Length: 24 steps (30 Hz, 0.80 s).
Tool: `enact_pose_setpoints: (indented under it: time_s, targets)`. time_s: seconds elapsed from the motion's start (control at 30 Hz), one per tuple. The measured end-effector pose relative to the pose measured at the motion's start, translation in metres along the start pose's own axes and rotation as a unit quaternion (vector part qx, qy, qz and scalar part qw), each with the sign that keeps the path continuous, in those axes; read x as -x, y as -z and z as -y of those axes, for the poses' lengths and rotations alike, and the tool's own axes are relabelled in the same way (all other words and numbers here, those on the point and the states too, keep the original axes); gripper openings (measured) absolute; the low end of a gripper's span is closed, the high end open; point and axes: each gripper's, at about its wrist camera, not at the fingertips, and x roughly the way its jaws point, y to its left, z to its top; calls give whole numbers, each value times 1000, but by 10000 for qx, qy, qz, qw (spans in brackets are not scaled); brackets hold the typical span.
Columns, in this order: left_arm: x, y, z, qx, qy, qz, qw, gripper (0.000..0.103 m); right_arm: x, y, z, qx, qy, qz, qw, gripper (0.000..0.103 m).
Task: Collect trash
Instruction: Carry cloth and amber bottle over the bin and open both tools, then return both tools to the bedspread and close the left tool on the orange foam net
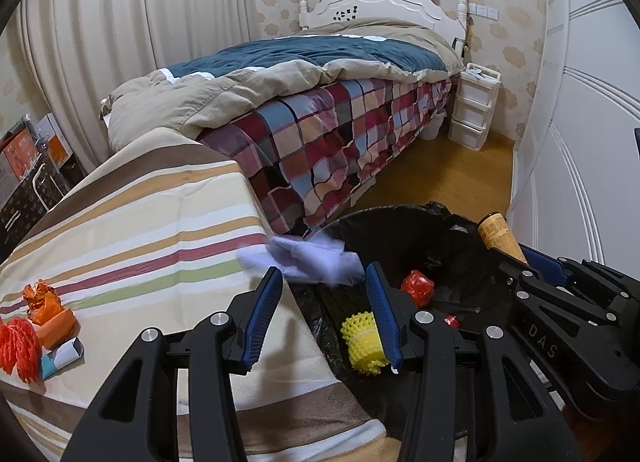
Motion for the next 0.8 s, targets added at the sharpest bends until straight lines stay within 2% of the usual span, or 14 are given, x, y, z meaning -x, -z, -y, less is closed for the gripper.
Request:
enact_pose_setpoints:
  time_s: [0.1, 0.2, 0.3, 0.37, 0.57, 0.8]
  targets:
    - [3, 0, -1, 63, -22, 54, 10000, 70, -1, 1, 3, -38, -9, -11, 10000, 26]
    - [5, 0, -2, 71, -109, 86, 9999, 75, 0, 2, 5, -77, 50, 46, 9999, 39]
    - [6, 1, -5, 98, -167, 70, 9998, 78, 2, 3, 6, -93, 80, 66, 9999, 42]
    - [7, 2, -9, 144, -211, 53, 9997, 79, 5, 4, 6, -97, 132, 108, 9998, 51]
    - [21, 8, -24, 241, -415, 122, 9988, 82, 15, 4, -3, -55, 135, 215, 9997, 66]
    - [42, 24, -54, 419, -715, 119, 9965, 82, 29, 8, -27, 97, -11, 297, 9995, 75]
